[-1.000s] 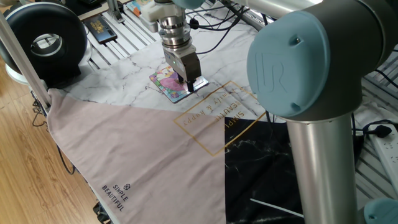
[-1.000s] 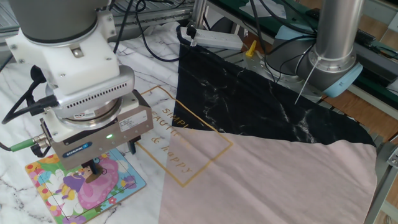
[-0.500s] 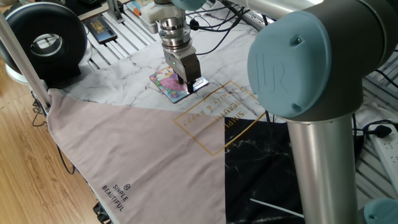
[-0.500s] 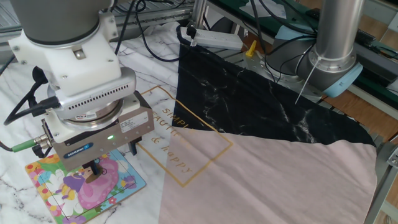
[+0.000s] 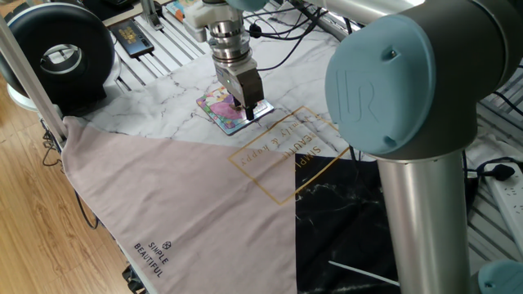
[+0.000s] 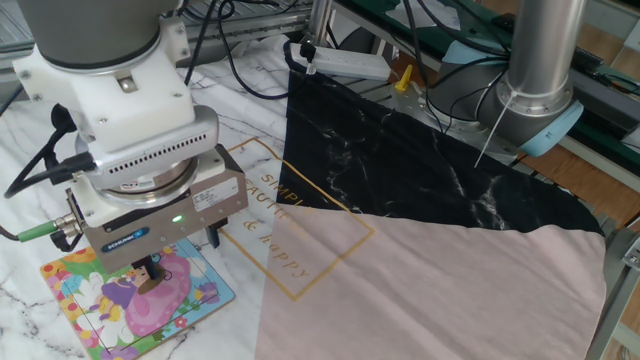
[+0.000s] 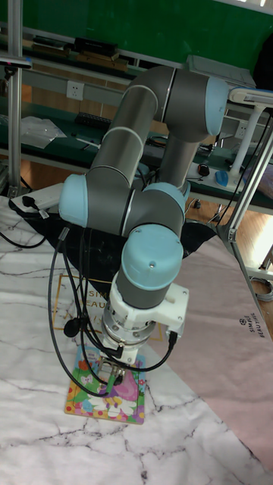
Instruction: Assemble one piece of a puzzle
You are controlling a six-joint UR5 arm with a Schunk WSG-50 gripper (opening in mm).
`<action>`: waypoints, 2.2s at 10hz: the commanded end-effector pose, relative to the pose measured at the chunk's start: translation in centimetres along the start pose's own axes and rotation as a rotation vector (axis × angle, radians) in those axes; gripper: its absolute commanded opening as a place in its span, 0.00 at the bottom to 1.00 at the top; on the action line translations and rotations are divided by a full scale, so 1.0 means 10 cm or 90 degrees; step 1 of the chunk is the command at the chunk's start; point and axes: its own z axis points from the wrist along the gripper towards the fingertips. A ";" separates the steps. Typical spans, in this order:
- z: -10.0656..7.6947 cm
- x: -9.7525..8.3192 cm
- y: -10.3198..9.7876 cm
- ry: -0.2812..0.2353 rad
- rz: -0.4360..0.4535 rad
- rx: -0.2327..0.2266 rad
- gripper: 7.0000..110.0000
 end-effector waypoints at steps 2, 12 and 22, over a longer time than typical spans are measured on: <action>-0.59 -0.06 -0.01 -0.017 0.066 0.022 0.57; -0.87 -0.28 -0.59 -0.295 0.538 0.267 0.00; -0.74 -0.43 -0.75 -0.262 0.661 0.249 0.00</action>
